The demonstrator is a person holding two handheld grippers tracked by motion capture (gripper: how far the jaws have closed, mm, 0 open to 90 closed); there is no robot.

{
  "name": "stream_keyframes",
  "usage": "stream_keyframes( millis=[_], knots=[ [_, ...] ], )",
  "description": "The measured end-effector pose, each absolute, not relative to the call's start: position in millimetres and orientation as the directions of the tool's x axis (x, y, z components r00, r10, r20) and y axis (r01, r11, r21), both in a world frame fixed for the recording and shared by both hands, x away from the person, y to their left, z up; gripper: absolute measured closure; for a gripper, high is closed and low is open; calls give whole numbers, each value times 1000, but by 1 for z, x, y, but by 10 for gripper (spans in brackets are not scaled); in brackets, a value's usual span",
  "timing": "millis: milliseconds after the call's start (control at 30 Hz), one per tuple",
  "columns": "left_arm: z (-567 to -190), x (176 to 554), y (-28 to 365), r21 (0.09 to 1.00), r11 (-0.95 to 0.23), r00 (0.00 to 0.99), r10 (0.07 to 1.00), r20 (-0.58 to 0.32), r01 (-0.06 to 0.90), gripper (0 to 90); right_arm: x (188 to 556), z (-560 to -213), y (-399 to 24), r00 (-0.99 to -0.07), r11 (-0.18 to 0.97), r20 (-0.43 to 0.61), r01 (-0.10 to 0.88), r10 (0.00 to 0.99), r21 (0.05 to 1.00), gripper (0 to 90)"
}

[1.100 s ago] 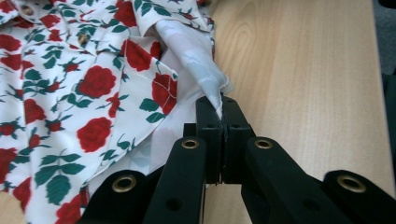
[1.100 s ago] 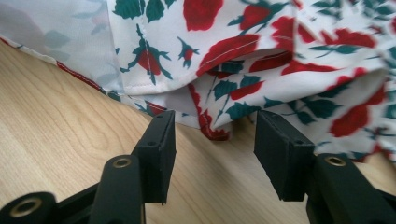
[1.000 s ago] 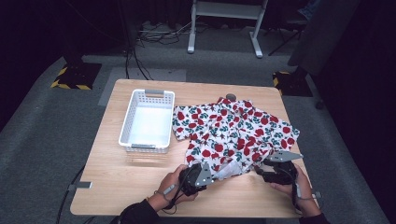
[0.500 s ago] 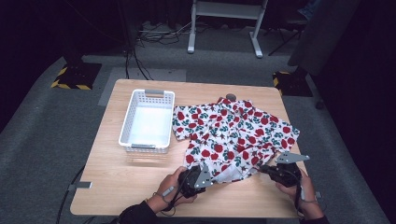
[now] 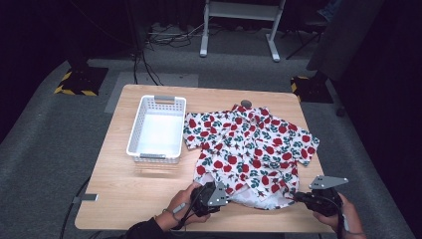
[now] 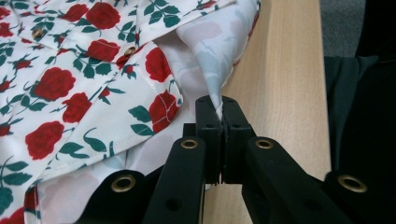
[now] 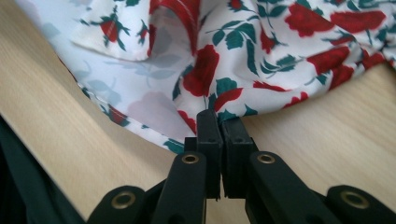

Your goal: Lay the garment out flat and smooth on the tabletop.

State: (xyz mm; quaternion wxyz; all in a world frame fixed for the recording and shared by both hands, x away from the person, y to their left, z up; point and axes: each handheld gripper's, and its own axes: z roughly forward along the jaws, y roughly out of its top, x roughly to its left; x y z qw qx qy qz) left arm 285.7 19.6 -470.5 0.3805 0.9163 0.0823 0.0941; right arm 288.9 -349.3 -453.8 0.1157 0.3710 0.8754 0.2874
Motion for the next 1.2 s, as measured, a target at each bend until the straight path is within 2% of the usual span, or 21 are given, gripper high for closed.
stream_keyframes(
  millis=[100,167,200,267,367,467,533,567,633,733,800,1000,1100,1200],
  knots=[
    [-473,282,13,700,-710,974,202,104,72,877,282,-453,-362,-681,549,12,601,732,580,865],
    [-476,280,9,690,-721,976,189,103,67,835,278,-455,-371,-658,534,17,625,753,570,806],
    [-476,280,8,689,-720,974,201,100,78,758,277,-457,-375,-640,527,8,639,768,560,763],
    [-475,280,9,698,-709,967,238,96,105,591,276,-459,-383,-611,513,-2,663,792,545,741],
    [-467,285,16,728,-673,960,269,78,129,489,276,-457,-389,-567,475,-25,665,824,577,647],
    [-460,293,25,742,-655,956,287,65,146,472,284,-455,-380,-561,456,-32,638,827,621,569],
    [-459,300,30,728,-673,948,299,111,128,471,291,-454,-367,-568,464,-57,606,821,646,540],
    [-460,306,31,721,-676,941,321,105,150,471,295,-454,-361,-570,469,-70,593,819,655,529],
    [-462,318,36,720,-670,941,330,70,181,471,305,-456,-352,-566,469,-79,588,821,659,508],
    [-470,333,37,685,-700,929,358,93,201,470,323,-463,-342,-558,462,-73,599,826,654,480],
    [-476,340,38,673,-702,923,377,74,233,470,334,-469,-336,-562,476,-80,605,823,638,463],
    [-487,336,33,647,-729,947,318,34,222,476,355,-487,-330,-556,486,-88,624,826,612,450],
    [-492,327,26,635,-750,970,245,10,183,548,358,-494,-335,-545,454,-54,633,836,627,430],
    [-496,323,20,632,-753,973,230,-4,181,579,357,-494,-342,-525,431,-46,642,850,634,423]
  ],
)
